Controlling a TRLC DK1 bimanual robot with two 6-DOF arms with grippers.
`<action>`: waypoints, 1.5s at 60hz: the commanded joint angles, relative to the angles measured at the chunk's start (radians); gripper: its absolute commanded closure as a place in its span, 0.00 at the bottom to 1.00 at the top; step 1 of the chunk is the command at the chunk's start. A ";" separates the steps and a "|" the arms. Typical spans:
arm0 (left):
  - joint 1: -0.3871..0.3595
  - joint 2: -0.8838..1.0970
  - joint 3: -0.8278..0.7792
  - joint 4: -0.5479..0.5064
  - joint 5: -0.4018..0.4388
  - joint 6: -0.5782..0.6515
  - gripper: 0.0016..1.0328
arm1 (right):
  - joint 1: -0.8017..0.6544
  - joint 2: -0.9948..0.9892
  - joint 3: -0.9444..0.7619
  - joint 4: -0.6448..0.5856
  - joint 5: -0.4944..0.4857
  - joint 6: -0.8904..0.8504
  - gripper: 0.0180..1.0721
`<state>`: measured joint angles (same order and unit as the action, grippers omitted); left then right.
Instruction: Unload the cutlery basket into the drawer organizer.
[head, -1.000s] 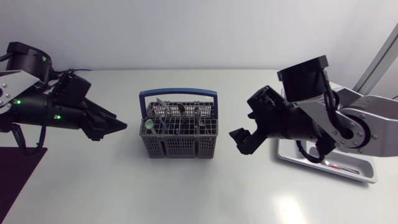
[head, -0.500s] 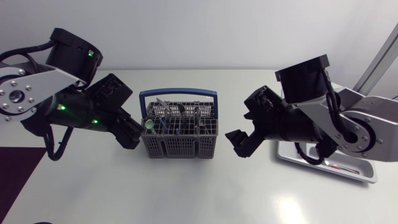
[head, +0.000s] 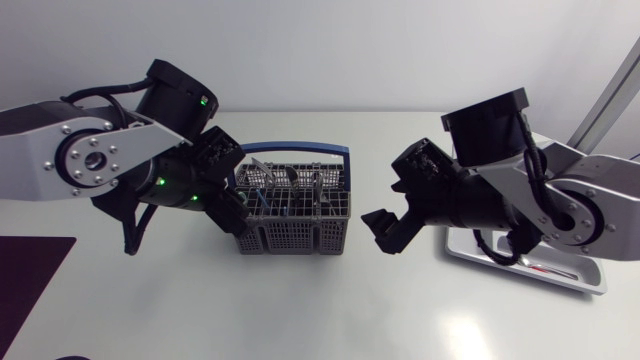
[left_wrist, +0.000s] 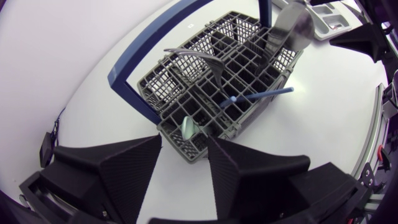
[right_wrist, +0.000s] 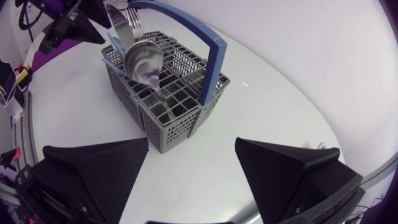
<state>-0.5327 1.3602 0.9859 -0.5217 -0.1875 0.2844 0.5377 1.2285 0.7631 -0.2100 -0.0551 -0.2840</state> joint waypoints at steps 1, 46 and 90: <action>-0.006 0.031 0.019 0.026 -0.021 -0.022 0.38 | 0.007 -0.006 -0.027 0.000 0.005 0.022 0.05; -0.001 0.088 -0.024 0.106 -0.030 -0.016 0.47 | -0.002 0.003 -0.051 0.027 0.000 0.020 0.05; -0.033 0.065 -0.089 0.204 -0.092 -0.014 0.78 | -0.005 -0.009 -0.074 0.029 -0.002 0.016 0.05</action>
<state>-0.5526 1.4544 0.9333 -0.3294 -0.2623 0.2832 0.5354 1.2285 0.7151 -0.1837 -0.0555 -0.2840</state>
